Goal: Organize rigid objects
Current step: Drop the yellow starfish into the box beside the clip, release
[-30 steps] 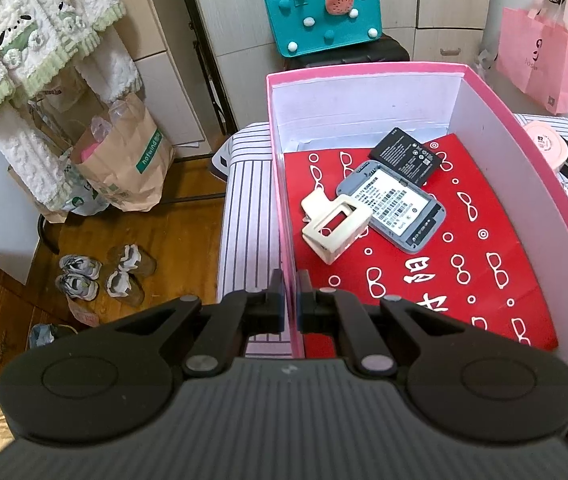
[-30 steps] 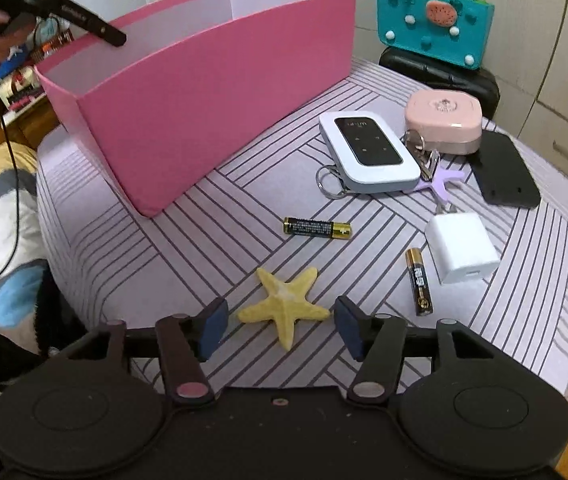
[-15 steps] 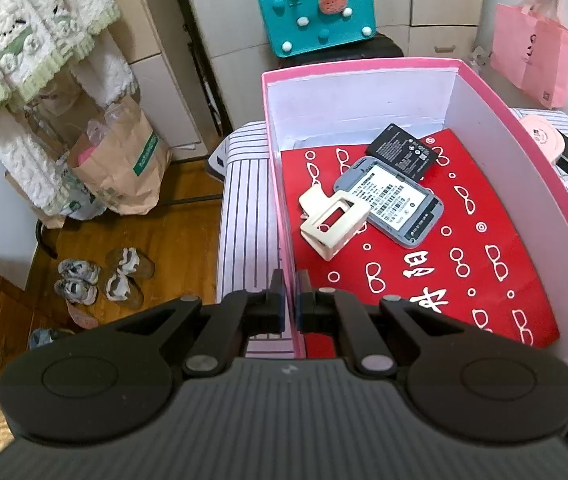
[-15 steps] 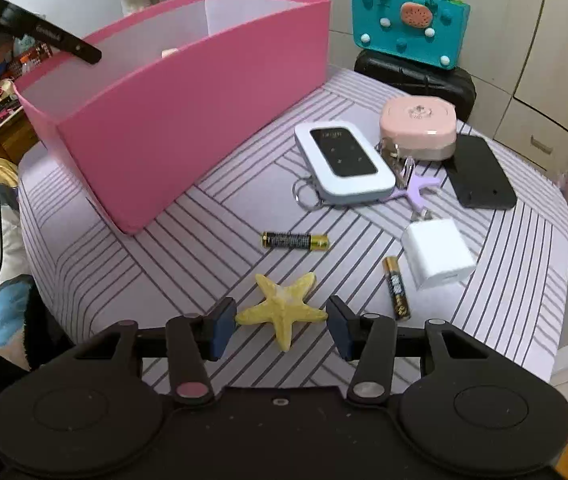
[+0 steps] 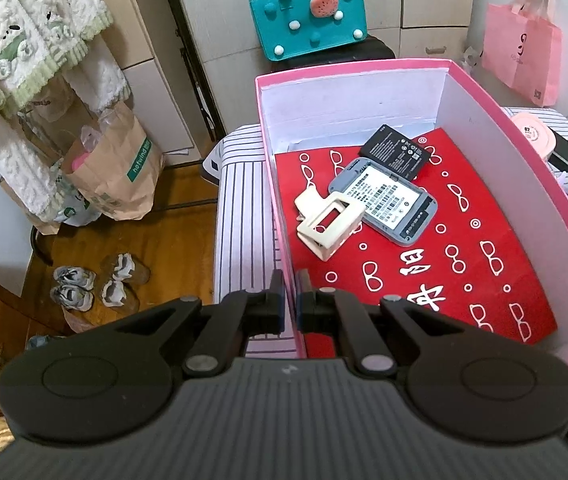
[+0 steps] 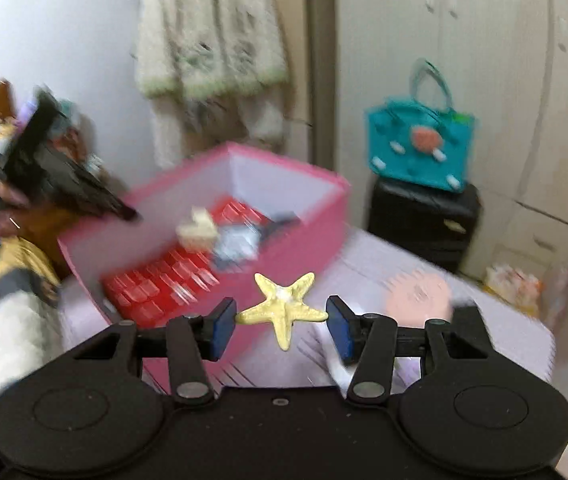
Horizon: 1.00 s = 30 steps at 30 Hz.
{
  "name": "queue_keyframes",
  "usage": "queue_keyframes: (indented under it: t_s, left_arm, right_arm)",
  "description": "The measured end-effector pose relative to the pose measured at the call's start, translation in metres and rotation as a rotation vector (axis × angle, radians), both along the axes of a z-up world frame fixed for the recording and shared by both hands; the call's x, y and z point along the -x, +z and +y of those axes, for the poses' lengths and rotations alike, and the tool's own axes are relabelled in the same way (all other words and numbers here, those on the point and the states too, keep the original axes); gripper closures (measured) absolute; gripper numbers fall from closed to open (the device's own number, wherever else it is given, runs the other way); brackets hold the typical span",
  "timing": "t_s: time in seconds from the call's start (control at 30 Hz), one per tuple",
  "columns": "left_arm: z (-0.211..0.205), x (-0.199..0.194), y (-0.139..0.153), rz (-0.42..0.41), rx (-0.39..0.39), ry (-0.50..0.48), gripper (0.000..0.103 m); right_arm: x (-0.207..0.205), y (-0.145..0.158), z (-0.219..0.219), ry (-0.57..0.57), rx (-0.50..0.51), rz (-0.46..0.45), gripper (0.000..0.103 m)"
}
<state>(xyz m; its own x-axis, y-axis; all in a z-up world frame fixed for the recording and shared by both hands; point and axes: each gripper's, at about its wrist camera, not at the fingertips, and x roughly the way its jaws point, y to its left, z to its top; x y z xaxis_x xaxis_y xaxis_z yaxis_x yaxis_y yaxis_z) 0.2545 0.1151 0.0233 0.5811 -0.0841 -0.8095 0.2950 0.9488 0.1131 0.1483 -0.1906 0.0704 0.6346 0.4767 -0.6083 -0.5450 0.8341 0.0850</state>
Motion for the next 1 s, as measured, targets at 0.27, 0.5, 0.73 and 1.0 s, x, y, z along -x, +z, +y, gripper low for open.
queue_keyframes:
  t_s: [0.27, 0.5, 0.73, 1.0]
  left_arm:
    - [0.000, -0.001, 0.000, 0.003, 0.005, 0.008, 0.099]
    - [0.004, 0.000, 0.000, -0.001, 0.050, 0.026, 0.099]
    - [0.008, 0.001, 0.001, 0.004, 0.076, 0.030, 0.099]
    - [0.009, 0.000, 0.000, -0.001, 0.071, 0.026, 0.099]
  right_arm:
    - [-0.069, -0.004, 0.086, 0.199, 0.024, 0.138, 0.048]
    - [-0.127, -0.052, 0.155, 0.287, 0.093, 0.372, 0.048]
    - [-0.149, -0.080, 0.188, 0.319, 0.182, 0.468, 0.048]
    - [-0.161, -0.086, 0.203, 0.294, 0.277, 0.406, 0.048]
